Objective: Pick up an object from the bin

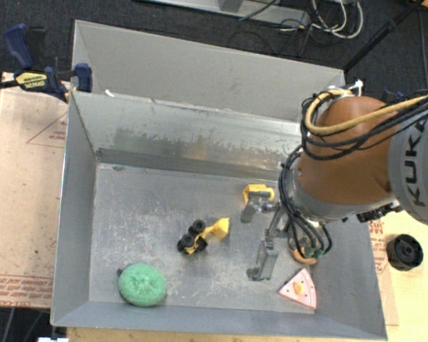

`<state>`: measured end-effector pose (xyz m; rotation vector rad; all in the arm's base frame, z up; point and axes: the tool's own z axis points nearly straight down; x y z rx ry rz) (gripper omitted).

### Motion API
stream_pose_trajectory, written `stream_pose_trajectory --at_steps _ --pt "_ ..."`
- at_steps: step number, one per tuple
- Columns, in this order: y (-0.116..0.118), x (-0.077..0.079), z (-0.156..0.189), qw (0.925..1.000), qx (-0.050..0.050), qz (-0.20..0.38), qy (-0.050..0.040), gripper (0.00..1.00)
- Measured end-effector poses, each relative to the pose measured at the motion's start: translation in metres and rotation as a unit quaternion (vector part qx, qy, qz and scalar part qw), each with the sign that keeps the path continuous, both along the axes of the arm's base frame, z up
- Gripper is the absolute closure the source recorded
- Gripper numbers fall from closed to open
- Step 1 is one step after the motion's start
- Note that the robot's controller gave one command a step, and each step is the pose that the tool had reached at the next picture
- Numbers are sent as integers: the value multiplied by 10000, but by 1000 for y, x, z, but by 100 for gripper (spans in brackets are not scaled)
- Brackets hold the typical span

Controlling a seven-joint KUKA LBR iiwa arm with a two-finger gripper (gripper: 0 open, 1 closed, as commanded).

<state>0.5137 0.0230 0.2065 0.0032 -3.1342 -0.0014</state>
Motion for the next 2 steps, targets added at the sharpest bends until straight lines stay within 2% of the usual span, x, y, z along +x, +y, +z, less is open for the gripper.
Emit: stream_pose_trajectory --at_steps 1,2 --pt "0 2 4 10000 2 -5 -40 0" --pt "1 5 3 10000 0 -23 -37 0"
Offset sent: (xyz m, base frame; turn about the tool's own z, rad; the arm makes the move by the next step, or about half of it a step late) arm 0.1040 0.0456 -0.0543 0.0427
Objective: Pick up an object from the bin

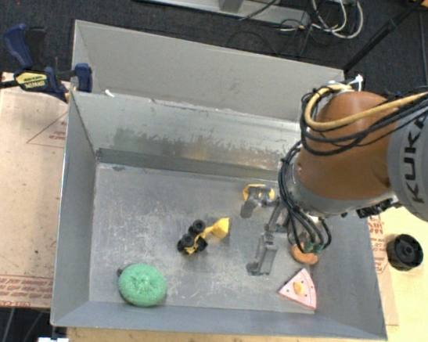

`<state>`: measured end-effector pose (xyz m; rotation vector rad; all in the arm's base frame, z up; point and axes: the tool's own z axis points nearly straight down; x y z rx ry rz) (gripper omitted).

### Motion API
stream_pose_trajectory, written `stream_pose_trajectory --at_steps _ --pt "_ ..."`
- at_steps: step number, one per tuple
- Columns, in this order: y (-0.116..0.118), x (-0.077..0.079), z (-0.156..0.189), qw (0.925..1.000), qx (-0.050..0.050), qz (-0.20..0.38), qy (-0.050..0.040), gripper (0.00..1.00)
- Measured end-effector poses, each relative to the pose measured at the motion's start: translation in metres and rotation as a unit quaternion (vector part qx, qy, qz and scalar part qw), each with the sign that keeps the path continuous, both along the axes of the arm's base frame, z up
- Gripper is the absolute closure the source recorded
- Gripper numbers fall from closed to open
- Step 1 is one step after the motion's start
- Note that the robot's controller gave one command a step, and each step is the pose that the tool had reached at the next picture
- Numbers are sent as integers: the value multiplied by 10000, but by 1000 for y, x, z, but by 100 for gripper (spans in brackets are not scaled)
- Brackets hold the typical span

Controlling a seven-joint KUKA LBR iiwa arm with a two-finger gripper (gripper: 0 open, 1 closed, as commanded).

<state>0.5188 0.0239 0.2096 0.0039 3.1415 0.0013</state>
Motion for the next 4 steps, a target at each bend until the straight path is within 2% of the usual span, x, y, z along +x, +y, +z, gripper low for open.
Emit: stream_pose_trajectory --at_steps 1,2,3,4 --pt "5 16 -6 10000 -4 -39 -16 0" --pt "6 42 -13 9996 0 273 -20 0" --pt "56 62 -63 9964 -6 841 -52 0" --pt "88 56 -98 9942 14 1076 15 0"
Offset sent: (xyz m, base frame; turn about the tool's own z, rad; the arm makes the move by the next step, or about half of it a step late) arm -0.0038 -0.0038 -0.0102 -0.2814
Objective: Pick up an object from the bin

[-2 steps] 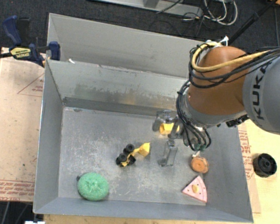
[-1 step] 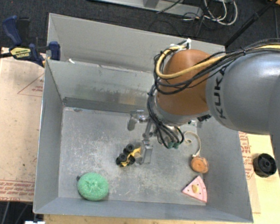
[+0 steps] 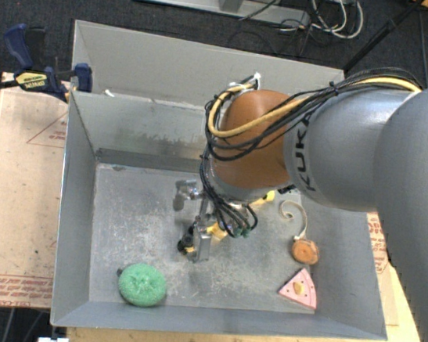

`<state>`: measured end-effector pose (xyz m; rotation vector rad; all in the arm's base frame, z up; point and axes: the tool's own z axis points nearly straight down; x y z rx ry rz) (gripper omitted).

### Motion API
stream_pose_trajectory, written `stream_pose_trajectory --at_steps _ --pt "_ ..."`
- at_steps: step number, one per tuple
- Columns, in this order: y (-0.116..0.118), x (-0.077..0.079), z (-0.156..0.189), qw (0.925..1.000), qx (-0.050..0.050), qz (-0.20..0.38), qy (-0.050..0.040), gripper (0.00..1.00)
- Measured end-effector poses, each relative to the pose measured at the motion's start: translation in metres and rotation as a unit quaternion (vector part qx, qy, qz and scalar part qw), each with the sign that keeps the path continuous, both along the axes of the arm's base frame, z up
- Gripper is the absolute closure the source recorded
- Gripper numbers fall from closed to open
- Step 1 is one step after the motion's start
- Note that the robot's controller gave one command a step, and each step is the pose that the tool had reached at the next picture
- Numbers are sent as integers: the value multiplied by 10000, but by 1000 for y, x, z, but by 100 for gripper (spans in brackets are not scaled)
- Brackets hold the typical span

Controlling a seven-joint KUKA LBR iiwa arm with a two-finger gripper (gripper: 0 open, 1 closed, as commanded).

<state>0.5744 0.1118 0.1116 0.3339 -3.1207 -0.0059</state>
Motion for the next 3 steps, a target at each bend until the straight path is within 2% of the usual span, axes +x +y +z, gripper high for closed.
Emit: stream_pose_trajectory --at_steps 1,2,3 --pt "-27 8 -19 9989 -2 -462 -44 0" --pt "-46 -2 -41 9987 -8 -510 -31 100" --pt "-46 -2 -41 9987 -7 -513 -31 100"
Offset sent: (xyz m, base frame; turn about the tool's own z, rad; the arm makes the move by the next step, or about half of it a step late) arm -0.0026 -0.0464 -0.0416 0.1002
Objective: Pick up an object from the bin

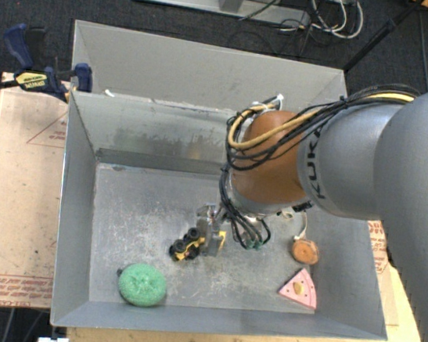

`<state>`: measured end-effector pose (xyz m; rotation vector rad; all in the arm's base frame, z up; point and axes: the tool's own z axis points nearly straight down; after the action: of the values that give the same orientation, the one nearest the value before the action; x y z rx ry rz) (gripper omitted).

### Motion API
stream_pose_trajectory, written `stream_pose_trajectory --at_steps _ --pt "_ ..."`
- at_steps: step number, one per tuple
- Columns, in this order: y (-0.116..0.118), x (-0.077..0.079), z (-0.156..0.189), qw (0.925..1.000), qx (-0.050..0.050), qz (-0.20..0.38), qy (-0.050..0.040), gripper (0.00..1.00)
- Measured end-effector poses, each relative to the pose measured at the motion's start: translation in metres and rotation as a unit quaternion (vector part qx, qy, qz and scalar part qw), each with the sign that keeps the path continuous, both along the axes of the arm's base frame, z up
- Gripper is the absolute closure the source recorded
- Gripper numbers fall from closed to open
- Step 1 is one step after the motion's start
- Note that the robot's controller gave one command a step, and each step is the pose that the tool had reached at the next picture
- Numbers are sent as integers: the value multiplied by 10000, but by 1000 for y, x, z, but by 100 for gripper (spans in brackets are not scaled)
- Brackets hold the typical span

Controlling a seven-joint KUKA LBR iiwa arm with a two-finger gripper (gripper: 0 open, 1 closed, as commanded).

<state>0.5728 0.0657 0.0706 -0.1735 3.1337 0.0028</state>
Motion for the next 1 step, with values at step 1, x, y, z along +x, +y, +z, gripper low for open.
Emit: stream_pose_trajectory --at_steps 1 --pt "0 0 0 10000 0 0 0 100"
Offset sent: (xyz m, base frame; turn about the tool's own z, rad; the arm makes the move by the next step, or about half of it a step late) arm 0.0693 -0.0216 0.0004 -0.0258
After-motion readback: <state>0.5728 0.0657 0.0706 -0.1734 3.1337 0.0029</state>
